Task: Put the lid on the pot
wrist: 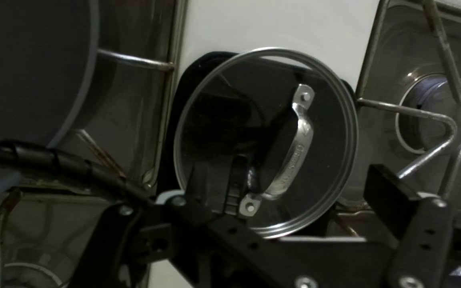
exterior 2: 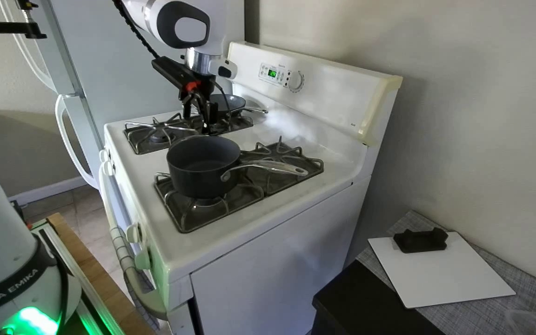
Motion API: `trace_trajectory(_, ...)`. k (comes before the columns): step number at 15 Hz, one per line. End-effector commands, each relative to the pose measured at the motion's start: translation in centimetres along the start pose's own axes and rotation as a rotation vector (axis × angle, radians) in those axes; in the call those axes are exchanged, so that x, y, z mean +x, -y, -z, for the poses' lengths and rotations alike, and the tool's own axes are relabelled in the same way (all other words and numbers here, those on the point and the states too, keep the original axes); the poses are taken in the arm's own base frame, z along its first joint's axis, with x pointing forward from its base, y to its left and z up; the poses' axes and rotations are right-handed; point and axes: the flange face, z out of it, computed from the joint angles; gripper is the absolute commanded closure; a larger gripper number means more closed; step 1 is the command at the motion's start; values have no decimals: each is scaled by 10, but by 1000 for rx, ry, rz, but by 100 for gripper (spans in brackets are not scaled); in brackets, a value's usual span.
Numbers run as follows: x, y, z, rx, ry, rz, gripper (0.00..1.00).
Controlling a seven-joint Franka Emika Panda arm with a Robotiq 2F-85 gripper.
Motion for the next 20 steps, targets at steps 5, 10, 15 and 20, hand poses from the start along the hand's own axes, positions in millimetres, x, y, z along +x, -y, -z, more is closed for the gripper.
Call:
trace_trajectory(5, 20, 15, -31, 2, 39, -84, 0)
trace_trajectory(10, 29, 31, -33, -18, 28, -78, 0)
trace_trajectory(15, 32, 43, -35, -101, 41, -50, 0)
trace_trajectory(20, 37, 45, -38, -154, 27, 7, 0)
